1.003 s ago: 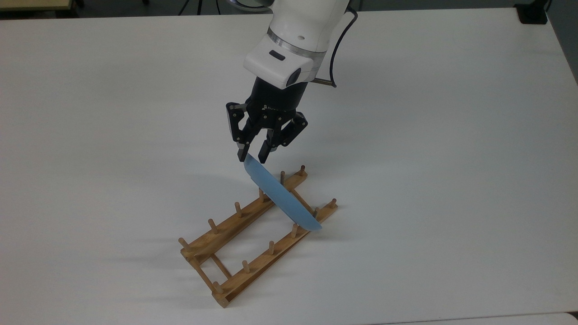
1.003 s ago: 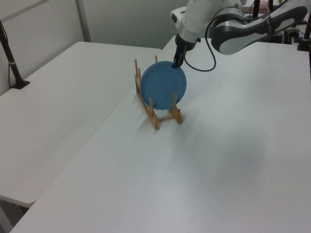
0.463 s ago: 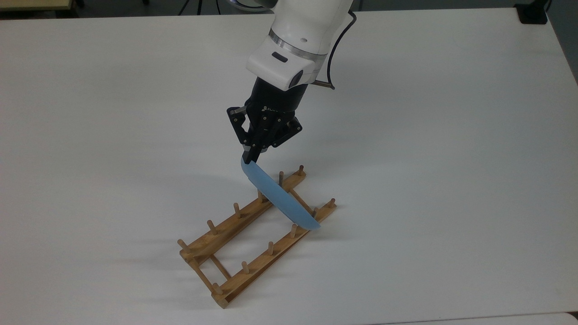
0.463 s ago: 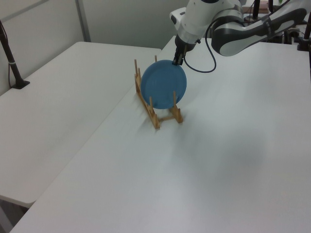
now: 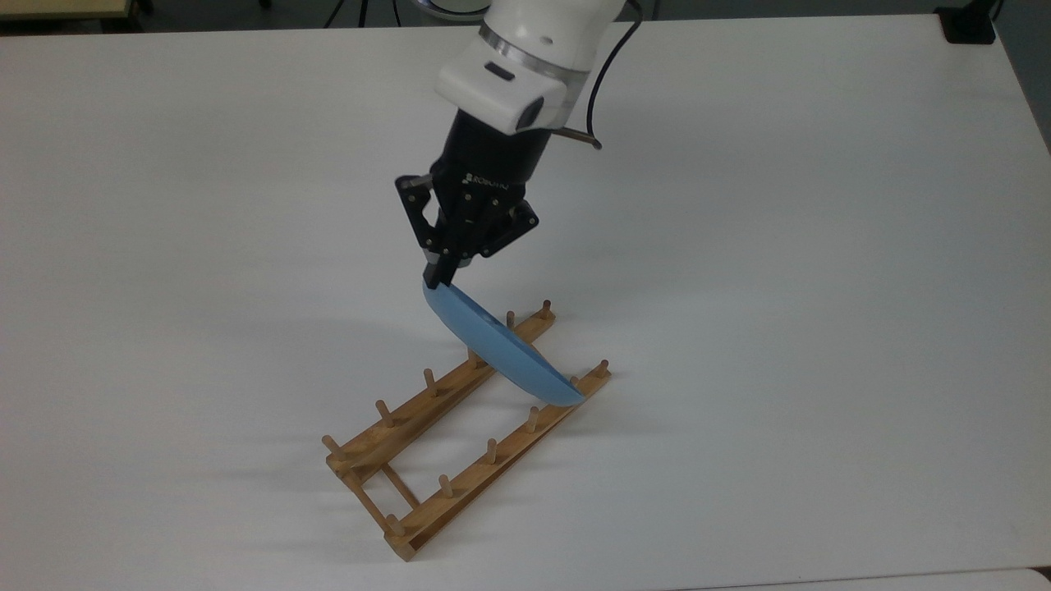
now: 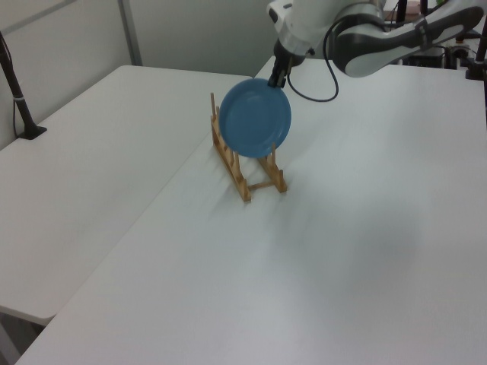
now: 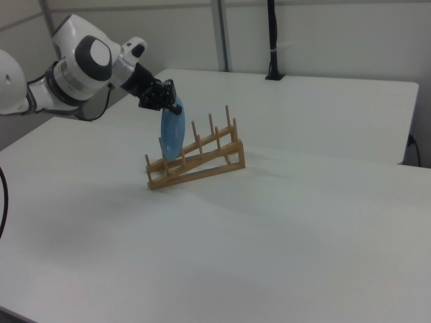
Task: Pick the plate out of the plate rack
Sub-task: 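Lift the blue plate up out of the wooden rack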
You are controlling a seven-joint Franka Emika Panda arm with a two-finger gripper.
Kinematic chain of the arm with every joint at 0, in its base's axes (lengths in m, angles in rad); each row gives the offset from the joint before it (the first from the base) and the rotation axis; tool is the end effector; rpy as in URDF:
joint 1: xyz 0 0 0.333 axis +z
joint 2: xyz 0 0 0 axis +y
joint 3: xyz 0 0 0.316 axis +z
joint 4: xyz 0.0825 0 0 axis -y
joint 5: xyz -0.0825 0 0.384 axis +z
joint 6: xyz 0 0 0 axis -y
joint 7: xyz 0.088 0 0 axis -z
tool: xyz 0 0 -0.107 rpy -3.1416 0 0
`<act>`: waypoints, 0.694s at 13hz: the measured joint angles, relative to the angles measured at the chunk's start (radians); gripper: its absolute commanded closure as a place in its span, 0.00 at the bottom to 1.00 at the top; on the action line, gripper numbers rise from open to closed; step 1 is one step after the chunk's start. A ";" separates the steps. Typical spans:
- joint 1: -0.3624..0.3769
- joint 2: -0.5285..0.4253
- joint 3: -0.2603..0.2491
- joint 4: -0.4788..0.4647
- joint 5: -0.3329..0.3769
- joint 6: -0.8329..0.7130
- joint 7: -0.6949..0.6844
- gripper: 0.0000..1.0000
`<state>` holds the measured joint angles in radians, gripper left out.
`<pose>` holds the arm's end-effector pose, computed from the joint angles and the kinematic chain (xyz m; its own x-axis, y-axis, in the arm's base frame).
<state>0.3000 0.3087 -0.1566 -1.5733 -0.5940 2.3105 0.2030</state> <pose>0.6829 0.1013 0.5152 0.8460 0.3526 0.3998 0.1199 -0.8566 0.5018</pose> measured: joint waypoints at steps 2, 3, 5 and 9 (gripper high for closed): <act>-0.014 -0.032 -0.004 0.002 0.000 0.000 0.000 1.00; -0.027 -0.043 -0.005 0.002 0.000 0.000 0.000 1.00; -0.044 -0.046 -0.004 -0.002 0.065 0.000 0.003 1.00; -0.055 -0.044 -0.004 -0.013 0.284 -0.013 -0.001 1.00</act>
<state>0.2447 0.2647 -0.1608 -1.5868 -0.3104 2.2974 0.2019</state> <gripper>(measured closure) 0.947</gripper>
